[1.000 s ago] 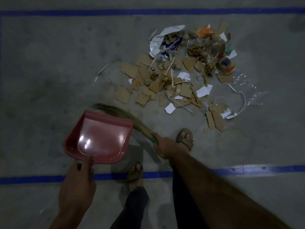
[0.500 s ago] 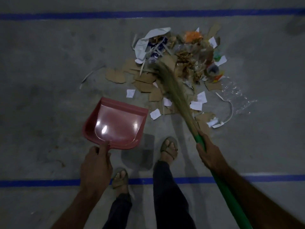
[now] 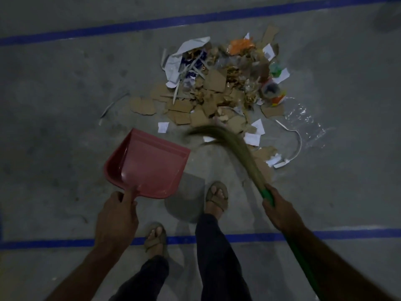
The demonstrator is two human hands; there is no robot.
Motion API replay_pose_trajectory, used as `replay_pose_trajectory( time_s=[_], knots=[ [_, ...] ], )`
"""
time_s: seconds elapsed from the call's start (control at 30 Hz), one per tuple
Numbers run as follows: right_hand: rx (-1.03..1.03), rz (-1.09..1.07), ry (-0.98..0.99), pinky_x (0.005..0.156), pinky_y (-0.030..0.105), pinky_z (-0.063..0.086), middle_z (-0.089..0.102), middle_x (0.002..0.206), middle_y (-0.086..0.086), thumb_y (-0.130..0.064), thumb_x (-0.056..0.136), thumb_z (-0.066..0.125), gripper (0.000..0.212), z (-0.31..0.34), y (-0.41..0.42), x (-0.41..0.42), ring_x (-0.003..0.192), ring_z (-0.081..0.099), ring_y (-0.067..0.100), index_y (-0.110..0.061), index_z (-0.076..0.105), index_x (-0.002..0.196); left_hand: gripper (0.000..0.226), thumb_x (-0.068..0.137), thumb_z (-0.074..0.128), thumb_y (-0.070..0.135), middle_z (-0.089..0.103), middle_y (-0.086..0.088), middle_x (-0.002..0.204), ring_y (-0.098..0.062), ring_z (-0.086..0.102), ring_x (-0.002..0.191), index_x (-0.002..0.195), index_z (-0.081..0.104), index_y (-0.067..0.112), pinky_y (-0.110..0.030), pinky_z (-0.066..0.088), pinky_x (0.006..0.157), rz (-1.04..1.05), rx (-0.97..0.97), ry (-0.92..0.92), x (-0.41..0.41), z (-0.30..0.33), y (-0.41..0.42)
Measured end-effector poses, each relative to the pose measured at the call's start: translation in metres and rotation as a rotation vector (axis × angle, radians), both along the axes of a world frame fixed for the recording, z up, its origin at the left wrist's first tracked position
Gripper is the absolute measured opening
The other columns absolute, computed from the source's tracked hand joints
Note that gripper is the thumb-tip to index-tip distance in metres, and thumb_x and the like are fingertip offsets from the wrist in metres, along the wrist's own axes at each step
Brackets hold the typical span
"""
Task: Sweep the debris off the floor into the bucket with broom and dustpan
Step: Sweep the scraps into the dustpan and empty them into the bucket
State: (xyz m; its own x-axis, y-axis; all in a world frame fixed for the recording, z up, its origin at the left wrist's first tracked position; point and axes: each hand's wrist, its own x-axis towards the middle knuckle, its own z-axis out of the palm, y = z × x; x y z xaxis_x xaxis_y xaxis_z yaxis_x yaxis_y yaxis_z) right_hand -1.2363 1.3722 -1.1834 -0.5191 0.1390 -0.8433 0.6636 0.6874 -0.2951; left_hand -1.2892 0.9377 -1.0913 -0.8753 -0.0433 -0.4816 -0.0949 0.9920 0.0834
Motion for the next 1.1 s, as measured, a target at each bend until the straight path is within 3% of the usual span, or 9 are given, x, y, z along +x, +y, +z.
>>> replay_pose_trajectory(
  time_s=[0.1, 0.2, 0.4, 0.47, 0.53, 0.63, 0.8, 1.0, 1.1],
  knots=[
    [-0.049, 0.014, 0.116, 0.073, 0.037, 0.053, 0.070, 0.104, 0.005, -0.038, 0.097, 0.055, 0.058, 0.016, 0.012, 0.007, 0.078, 0.067, 0.023, -0.070, 0.023, 0.133, 0.047, 0.090, 0.058, 0.008, 0.044, -0.003, 0.081, -0.025, 0.047, 0.066, 0.135, 0.053, 0.020, -0.036, 0.038, 0.054, 0.048, -0.052, -0.014, 0.001, 0.004, 0.003],
    [-0.146, 0.058, 0.208, 0.067, 0.032, 0.050, 0.070, 0.094, -0.004, -0.033, 0.096, 0.058, 0.065, 0.042, 0.012, 0.003, 0.070, 0.064, 0.010, -0.079, 0.022, 0.124, 0.046, 0.091, 0.055, 0.009, 0.042, 0.001, 0.084, -0.020, 0.045, 0.070, 0.135, 0.051, 0.023, -0.035, 0.037, 0.057, 0.128, -0.047, -0.020, 0.000, 0.006, -0.009],
    [-0.241, 0.168, 0.168, 0.069, 0.030, 0.053, 0.071, 0.084, -0.008, -0.032, 0.098, 0.056, 0.058, 0.057, -0.039, -0.028, 0.069, 0.067, 0.008, -0.073, 0.028, 0.130, 0.054, 0.091, 0.057, 0.008, 0.045, -0.003, 0.084, -0.023, 0.048, 0.070, 0.142, 0.047, 0.026, -0.036, 0.040, 0.055, 0.225, -0.046, 0.019, -0.002, -0.005, -0.037],
    [-0.299, 0.235, 0.173, 0.073, 0.029, 0.053, 0.071, 0.097, -0.010, -0.033, 0.099, 0.054, 0.056, 0.043, -0.076, -0.052, 0.077, 0.066, 0.005, -0.063, 0.028, 0.138, 0.054, 0.093, 0.056, 0.011, 0.046, -0.004, 0.085, -0.024, 0.048, 0.070, 0.144, 0.046, 0.026, -0.035, 0.040, 0.056, 0.245, -0.064, 0.017, 0.001, -0.012, -0.057],
    [-0.343, 0.317, 0.201, 0.074, 0.031, 0.054, 0.068, 0.105, -0.010, -0.036, 0.100, 0.051, 0.056, 0.026, -0.120, -0.081, 0.083, 0.065, 0.005, -0.052, 0.025, 0.147, 0.052, 0.094, 0.055, 0.014, 0.047, -0.005, 0.087, -0.025, 0.049, 0.071, 0.144, 0.047, 0.025, -0.036, 0.042, 0.057, 0.242, -0.082, 0.006, 0.004, -0.017, -0.079],
    [-0.347, 0.456, 0.230, 0.058, 0.029, 0.047, 0.064, 0.091, -0.005, -0.039, 0.100, 0.046, 0.057, 0.000, -0.201, -0.134, 0.068, 0.060, 0.009, -0.043, 0.021, 0.152, 0.046, 0.095, 0.055, 0.017, 0.048, -0.007, 0.088, -0.024, 0.048, 0.072, 0.140, 0.049, 0.023, -0.036, 0.042, 0.058, 0.279, -0.108, -0.011, 0.006, -0.022, -0.112],
    [-0.267, 0.589, 0.252, 0.061, 0.031, 0.043, 0.063, 0.097, 0.010, -0.037, 0.099, 0.041, 0.061, -0.043, -0.339, -0.215, 0.074, 0.059, 0.023, -0.036, 0.017, 0.154, 0.044, 0.093, 0.060, 0.014, 0.049, -0.007, 0.087, -0.024, 0.049, 0.070, 0.135, 0.051, 0.022, -0.035, 0.040, 0.057, 0.288, -0.140, 0.010, -0.004, -0.039, -0.168],
    [-0.191, 0.535, 0.052, 0.084, 0.037, 0.050, 0.060, 0.120, 0.018, -0.033, 0.096, 0.046, 0.068, -0.087, -0.407, -0.252, 0.099, 0.061, 0.033, -0.030, 0.015, 0.157, 0.041, 0.092, 0.063, 0.014, 0.053, -0.011, 0.089, -0.029, 0.053, 0.073, 0.131, 0.054, 0.020, -0.035, 0.039, 0.058, 0.287, -0.133, 0.006, -0.026, -0.064, -0.214],
    [-0.146, 0.305, -0.018, 0.085, 0.046, 0.056, 0.061, 0.108, 0.013, -0.030, 0.097, 0.045, 0.064, -0.082, -0.369, -0.227, 0.092, 0.064, 0.029, -0.032, 0.018, 0.154, 0.038, 0.094, 0.060, 0.016, 0.054, -0.012, 0.094, -0.030, 0.054, 0.078, 0.131, 0.052, 0.021, -0.036, 0.038, 0.060, 0.278, -0.111, -0.013, -0.039, -0.064, -0.222]
  ],
)
